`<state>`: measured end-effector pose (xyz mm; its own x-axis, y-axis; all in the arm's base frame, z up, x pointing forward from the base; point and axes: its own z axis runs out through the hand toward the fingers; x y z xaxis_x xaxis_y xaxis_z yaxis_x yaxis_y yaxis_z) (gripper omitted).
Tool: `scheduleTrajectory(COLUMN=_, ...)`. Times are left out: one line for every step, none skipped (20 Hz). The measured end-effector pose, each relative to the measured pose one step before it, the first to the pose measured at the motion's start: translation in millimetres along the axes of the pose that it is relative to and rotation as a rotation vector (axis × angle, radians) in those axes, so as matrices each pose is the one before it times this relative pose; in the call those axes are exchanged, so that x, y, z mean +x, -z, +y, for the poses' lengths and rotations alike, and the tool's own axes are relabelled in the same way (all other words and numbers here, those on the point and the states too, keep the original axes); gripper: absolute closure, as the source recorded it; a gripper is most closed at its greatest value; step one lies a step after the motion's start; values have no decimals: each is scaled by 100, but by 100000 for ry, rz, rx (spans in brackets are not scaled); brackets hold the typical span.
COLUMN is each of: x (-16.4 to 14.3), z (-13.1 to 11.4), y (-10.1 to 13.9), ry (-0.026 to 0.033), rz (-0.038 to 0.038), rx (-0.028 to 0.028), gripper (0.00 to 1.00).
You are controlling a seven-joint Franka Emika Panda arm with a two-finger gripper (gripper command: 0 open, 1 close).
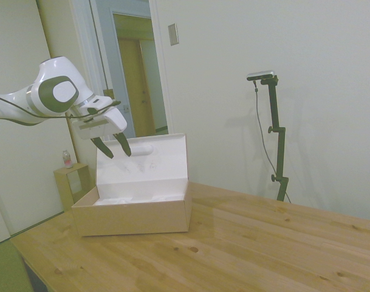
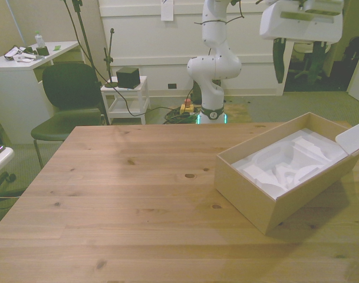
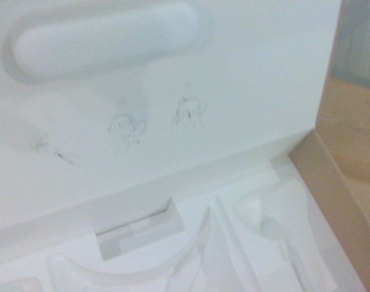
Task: Close the box
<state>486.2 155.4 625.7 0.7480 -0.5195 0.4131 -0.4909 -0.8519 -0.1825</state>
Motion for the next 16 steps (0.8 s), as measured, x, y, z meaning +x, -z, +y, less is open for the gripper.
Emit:
scheduleTrajectory(x=175, z=-811, y=173, ry=1585, rz=801, rx=660, gripper=0)
scheduleTrajectory(x=158, z=-753, y=216, ry=1411, rz=745, rx=737, gripper=0)
scheduleTrajectory(x=125, z=-643, y=190, ry=1368, rz=856, rx=496, gripper=0)
scheduleTrajectory(x=105, z=-619, y=224, ry=1308, rz=838, rx=521, gripper=0)
scheduleTrajectory(x=59, z=-515, y=178, ry=1053, rz=650, rx=551, gripper=0)
scheduleTrajectory(x=89, z=-445, y=87, ry=1072, rz=765, rx=251, gripper=0)
scheduleTrajectory(x=103, z=-402, y=131, ry=1015, rz=894, rx=225, gripper=0)
scheduleTrajectory(x=145, z=-405, y=50, ry=898, rz=735, rx=181, gripper=0)
scheduleTrajectory(x=205, z=-451, y=71, ry=913, rz=910, rx=222, gripper=0)
scheduleTrajectory(x=202, z=-531, y=13, ry=991, rz=981, rx=184, gripper=0)
scheduleTrajectory(x=151, z=-636, y=-40, ry=892, rz=843, rx=416, gripper=0)
scheduleTrajectory(x=49, z=-736, y=-40, ry=1013, rz=1066, rx=252, gripper=0)
scheduleTrajectory(x=16, z=-699, y=-141, ry=669, rz=1000, rx=-105, gripper=0)
scheduleTrajectory(x=52, z=-747, y=-205, ry=524, rz=1116, rx=-161, gripper=0)
scheduleTrajectory(x=132, z=-771, y=-174, ry=203, rz=508, rx=507, gripper=0)
scheduleTrajectory(x=202, z=-730, y=-195, ry=415, rz=561, rx=506, gripper=0)
